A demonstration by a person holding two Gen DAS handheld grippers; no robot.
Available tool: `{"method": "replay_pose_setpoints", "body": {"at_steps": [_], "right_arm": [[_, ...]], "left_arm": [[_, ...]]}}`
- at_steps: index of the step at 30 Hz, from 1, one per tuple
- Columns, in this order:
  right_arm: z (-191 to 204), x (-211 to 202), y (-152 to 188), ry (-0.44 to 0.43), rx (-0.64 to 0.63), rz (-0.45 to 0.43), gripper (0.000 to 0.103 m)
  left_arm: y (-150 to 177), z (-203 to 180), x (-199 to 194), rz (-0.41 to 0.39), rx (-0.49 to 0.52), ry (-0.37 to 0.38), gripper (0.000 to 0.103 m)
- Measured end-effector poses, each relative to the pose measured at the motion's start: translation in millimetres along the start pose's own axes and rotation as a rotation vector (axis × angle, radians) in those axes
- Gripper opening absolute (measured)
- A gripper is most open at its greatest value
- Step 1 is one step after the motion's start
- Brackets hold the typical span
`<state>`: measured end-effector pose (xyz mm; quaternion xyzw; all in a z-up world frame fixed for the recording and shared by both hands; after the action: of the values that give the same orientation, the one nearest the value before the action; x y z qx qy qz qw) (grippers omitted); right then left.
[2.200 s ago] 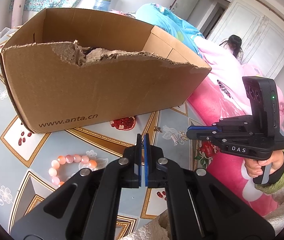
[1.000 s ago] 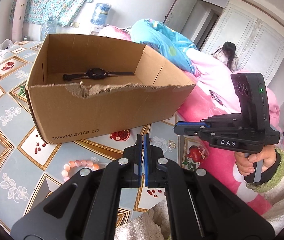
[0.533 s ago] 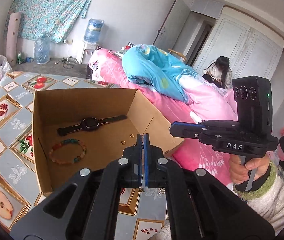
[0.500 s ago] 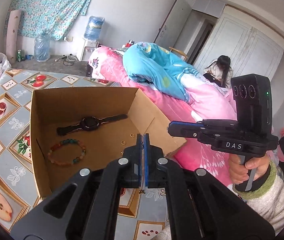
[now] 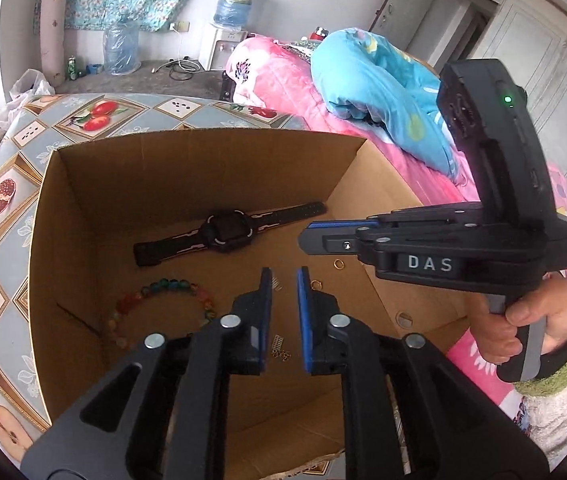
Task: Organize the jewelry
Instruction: 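Lift the butterfly charm with the right gripper and carry it over the box, then open the right gripper to drop the charm into the box, then bring the right gripper back toward the gold knot-shaped charm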
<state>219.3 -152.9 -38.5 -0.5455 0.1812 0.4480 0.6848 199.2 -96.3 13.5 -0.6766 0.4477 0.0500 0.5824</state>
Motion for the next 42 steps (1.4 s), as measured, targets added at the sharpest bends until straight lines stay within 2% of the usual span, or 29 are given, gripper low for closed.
{"method": "replay_pose_setpoints", "body": {"at_steps": [3,7,12,16,17,20,24,28,33,35,37,39,42], "right_arm": [[-3,7,-1,-0.002,0.009,0.009,0.008],[2,-8,-4,-0.016,0.003,-0.046,0.018],[13,-55,-7,-0.023,-0.010,-0.167,0.029],[30,-110,3,-0.006,-0.066,-0.302,0.050],[35,-125,8,-0.002,-0.084,-0.339,0.055],[45,-166,34,0.039,-0.134,-0.462,0.067],[46,-202,84,0.105,-0.156,-0.577,0.076],[32,-198,141,0.170,-0.087,-0.572,0.080],[12,-147,204,0.293,-0.008,-0.470,0.081],[2,-126,220,0.324,0.053,-0.432,0.081],[-8,-111,228,0.368,0.086,-0.410,0.081],[-14,-100,233,0.436,0.080,-0.385,0.081],[-16,-81,238,0.466,0.064,-0.343,0.087]], "left_arm": [[0,4,-5,-0.014,0.002,-0.014,0.023],[-4,5,-20,-0.056,0.021,-0.033,0.034],[-8,-3,-54,-0.136,0.052,-0.039,0.052],[-5,-9,-90,-0.209,0.078,-0.039,0.071],[-3,-10,-100,-0.227,0.084,-0.034,0.077],[9,-9,-126,-0.262,0.095,-0.030,0.084],[34,-2,-149,-0.247,0.103,-0.043,0.086],[68,6,-160,-0.196,0.103,-0.051,0.090],[119,8,-138,-0.075,0.090,-0.074,0.090],[136,4,-123,-0.034,0.075,-0.061,0.090],[147,0,-110,-0.019,0.096,-0.079,0.090],[154,-4,-98,-0.019,0.141,-0.117,0.090],[163,-6,-84,-0.013,0.185,-0.150,0.090]]}}
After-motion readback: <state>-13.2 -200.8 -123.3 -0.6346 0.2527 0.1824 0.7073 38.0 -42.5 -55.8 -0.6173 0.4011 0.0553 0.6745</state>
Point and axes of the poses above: each gripper's, at about its wrist camera, not at the fingertips, and x roughly the way its jaws point, z to its left, y to its underside, the point moved 9 cm from there along x, roughly the way its jaws point, and after that the axes turned 12 degrees about -z, right-handed, at the moved point
